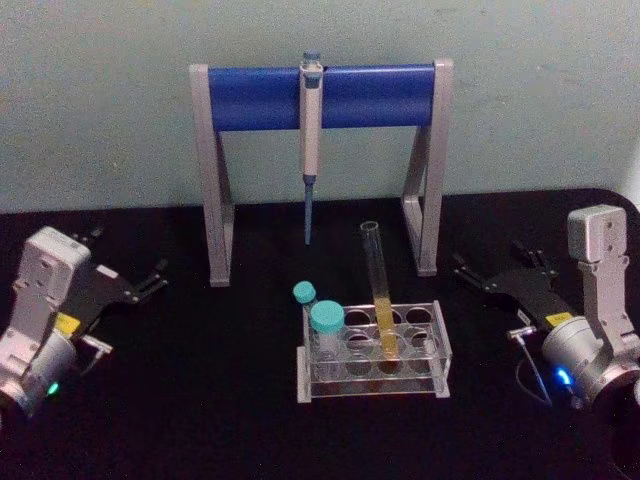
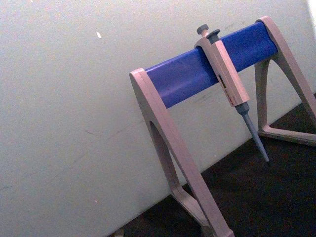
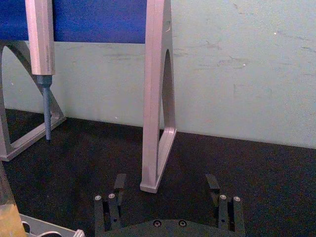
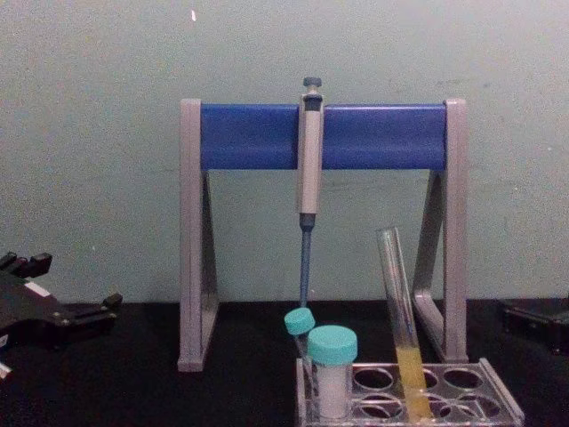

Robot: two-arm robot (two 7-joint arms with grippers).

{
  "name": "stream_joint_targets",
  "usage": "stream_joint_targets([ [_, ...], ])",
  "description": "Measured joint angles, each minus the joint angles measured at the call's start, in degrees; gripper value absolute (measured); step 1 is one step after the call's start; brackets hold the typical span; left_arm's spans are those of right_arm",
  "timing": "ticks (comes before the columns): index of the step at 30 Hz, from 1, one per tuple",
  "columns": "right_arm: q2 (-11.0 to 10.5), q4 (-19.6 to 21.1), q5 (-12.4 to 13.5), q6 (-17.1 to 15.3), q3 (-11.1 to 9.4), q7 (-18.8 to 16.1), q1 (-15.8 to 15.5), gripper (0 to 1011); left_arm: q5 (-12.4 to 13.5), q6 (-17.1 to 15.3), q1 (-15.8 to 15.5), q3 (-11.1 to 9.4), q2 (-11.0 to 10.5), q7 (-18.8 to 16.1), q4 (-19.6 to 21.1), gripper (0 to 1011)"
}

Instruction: Pick up the test tube from the test tube rack, shake it, then place it back into the test tube rack.

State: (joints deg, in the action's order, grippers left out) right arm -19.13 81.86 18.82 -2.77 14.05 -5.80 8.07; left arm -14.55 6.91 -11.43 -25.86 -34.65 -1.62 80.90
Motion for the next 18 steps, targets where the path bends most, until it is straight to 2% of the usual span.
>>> stream_joint_targets([
  [18, -0.09, 0.16, 0.00, 0.18, 0.12, 0.02, 0.00, 1000, 0.00, 0.00, 0.00, 0.00, 0.00, 0.00, 0.00, 1001],
])
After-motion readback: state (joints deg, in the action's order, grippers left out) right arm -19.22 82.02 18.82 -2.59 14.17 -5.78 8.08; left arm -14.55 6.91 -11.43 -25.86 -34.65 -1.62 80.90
